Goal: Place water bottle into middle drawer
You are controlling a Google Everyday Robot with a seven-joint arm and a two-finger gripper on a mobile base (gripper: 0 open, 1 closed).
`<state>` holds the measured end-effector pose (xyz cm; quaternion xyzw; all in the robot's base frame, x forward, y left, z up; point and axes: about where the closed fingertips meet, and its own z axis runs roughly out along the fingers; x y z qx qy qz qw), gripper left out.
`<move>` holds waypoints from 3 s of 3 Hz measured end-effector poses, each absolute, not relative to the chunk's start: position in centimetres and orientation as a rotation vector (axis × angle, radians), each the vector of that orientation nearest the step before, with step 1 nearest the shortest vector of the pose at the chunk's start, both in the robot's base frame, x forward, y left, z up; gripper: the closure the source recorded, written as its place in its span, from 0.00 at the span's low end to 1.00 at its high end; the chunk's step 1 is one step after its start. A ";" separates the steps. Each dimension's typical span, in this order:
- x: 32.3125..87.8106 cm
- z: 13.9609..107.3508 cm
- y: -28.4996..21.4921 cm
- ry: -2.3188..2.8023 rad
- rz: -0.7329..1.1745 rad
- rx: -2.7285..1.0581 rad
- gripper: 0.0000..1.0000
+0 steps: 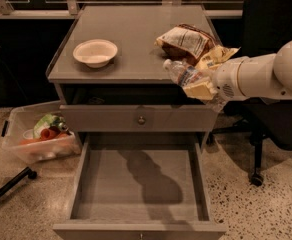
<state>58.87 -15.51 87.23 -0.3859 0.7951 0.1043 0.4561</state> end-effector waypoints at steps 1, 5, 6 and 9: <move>57.2 85.0 -13.9 1.955 0.309 -0.989 1.00; 51.8 61.0 -4.8 2.201 0.422 -0.921 1.00; 53.1 56.6 -2.9 2.233 0.423 -0.872 1.00; 54.2 55.3 2.3 2.146 0.429 -1.077 1.00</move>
Offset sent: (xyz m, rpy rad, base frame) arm -0.0861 0.0531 -0.1280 0.0419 0.1629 0.0980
